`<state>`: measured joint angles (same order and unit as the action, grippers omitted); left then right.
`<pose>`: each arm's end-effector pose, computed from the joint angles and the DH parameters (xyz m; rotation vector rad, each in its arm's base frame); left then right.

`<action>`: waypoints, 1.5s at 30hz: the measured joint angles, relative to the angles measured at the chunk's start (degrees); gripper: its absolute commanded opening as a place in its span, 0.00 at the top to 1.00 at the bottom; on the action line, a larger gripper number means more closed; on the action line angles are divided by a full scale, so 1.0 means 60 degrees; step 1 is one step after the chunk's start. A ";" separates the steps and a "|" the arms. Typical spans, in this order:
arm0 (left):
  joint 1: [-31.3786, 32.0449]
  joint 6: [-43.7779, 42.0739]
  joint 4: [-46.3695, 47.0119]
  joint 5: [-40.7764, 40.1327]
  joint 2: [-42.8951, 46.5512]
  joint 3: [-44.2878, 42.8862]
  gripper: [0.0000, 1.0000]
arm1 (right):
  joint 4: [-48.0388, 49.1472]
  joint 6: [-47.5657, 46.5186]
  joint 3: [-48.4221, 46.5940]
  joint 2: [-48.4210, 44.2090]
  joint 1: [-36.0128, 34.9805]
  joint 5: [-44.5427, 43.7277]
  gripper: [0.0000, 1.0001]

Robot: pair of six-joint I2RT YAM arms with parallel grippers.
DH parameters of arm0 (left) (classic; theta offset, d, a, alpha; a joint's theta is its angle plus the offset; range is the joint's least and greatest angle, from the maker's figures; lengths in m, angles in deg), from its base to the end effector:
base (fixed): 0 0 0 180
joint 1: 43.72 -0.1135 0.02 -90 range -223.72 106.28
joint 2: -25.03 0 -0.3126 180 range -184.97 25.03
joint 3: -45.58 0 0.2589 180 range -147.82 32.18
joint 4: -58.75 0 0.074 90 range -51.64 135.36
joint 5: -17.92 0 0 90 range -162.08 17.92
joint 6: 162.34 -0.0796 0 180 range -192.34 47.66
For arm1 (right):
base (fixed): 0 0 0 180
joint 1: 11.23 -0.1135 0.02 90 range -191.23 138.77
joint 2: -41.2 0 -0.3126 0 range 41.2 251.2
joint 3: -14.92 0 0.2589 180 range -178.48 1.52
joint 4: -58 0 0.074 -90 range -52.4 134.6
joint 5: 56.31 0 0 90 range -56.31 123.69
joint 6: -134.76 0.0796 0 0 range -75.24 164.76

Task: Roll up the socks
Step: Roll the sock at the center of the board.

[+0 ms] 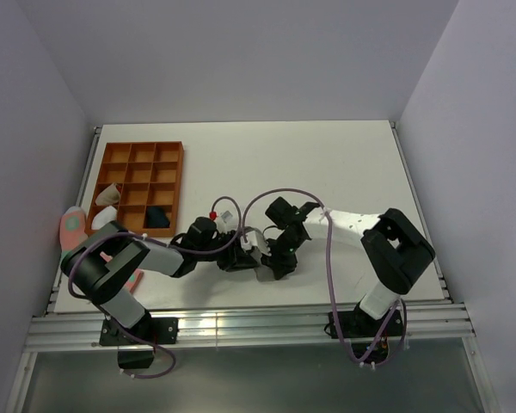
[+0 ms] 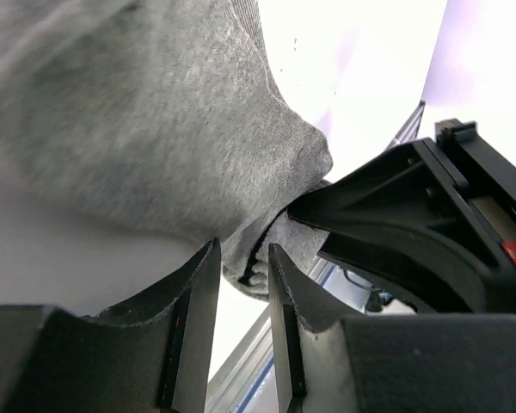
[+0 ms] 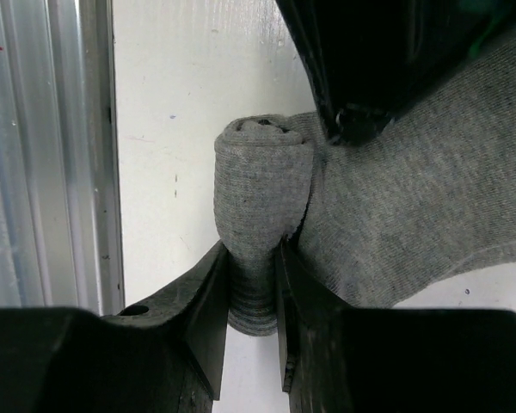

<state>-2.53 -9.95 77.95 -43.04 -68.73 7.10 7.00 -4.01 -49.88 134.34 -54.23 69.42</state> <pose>0.2033 -0.2293 0.1281 -0.1393 2.5751 -1.4315 0.1809 0.2322 0.1665 -2.0655 1.8855 0.8867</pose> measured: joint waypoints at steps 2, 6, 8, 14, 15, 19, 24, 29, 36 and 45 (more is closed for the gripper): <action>-0.0011 0.0004 0.0168 -0.0266 0.0306 0.0266 0.67 | -0.0219 -0.0047 -0.0182 0.0200 0.0080 0.0149 0.80; -0.0022 -0.0015 0.0517 -0.0747 0.1173 0.0998 0.71 | -0.0637 -0.0091 -0.0477 0.0532 0.0171 0.0379 0.79; -0.0018 -0.0073 0.0554 -0.0951 0.1610 0.1286 0.73 | -0.0922 -0.0109 -0.0656 0.0725 0.0175 0.0503 0.80; 0.0273 -0.0554 0.0535 -0.1825 0.3340 0.1963 0.84 | -0.1967 -0.0142 -0.1370 0.1483 0.0200 0.0809 0.79; 0.0393 -0.0681 0.0525 -0.1993 0.3625 0.2000 0.85 | -0.2135 -0.0138 -0.1519 0.1636 0.0215 0.0845 0.79; 0.1024 -0.1253 0.0561 -0.2798 0.4444 0.2051 0.93 | -0.2801 -0.0098 -0.2102 0.2215 0.0255 0.1024 0.79; 0.1956 -0.1883 0.1071 -0.3730 0.4845 0.2532 0.94 | -0.3381 0.0026 -0.2677 0.2779 0.0284 0.1184 0.79; 0.2681 -0.2342 0.1384 -0.4328 0.4867 0.3085 0.93 | -0.3814 0.0164 -0.3118 0.3231 0.0299 0.1297 0.79; 0.3111 -0.3064 0.1891 -0.4492 0.4197 0.2914 0.83 | -0.4277 0.0313 -0.3552 0.3767 0.0317 0.1472 0.78; 0.3308 -0.3603 0.2477 -0.4404 0.2710 0.2291 0.68 | -0.4506 0.0412 -0.3759 0.3982 0.0321 0.1490 0.78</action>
<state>17.31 -31.57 92.82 -69.47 -52.47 20.85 -20.04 -1.54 -72.44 158.23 -52.31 78.36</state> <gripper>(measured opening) 0.298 0.304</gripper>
